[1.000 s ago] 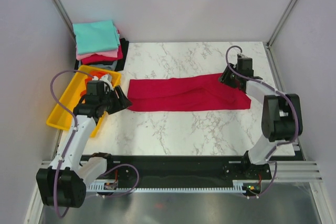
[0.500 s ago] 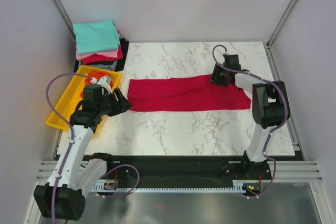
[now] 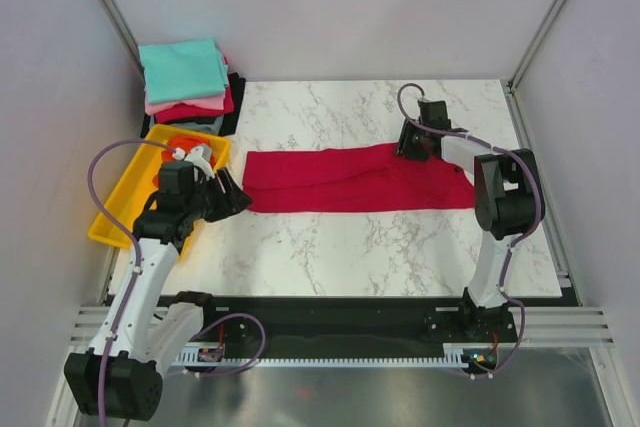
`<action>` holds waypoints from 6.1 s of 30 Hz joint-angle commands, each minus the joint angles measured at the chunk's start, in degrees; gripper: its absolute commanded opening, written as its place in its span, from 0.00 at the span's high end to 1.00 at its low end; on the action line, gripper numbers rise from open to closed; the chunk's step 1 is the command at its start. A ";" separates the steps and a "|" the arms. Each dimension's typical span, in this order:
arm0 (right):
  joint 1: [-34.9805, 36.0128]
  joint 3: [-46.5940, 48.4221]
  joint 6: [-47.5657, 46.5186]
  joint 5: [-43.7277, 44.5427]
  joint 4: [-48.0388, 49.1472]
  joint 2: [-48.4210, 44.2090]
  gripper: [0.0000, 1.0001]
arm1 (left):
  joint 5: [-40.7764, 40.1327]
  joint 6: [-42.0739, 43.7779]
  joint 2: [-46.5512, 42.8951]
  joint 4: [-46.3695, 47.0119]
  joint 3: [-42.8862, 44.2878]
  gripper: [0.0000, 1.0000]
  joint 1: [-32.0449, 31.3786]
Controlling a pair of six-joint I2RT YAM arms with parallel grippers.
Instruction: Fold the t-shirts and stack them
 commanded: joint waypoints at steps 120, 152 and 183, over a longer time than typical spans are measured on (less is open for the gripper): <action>-9.44 34.72 5.49 2.09 -22.31 26.74 0.54 | -14.52 -4.26 66.64 6.15 33.86 0.40 -15.21; 6.74 60.77 15.07 -4.78 -7.20 43.84 0.12 | -13.10 -27.73 28.92 7.94 4.84 0.40 -48.88; 2.61 -12.74 9.45 4.99 -12.56 -34.89 0.09 | -17.24 -28.53 10.35 14.30 -10.36 0.39 -50.37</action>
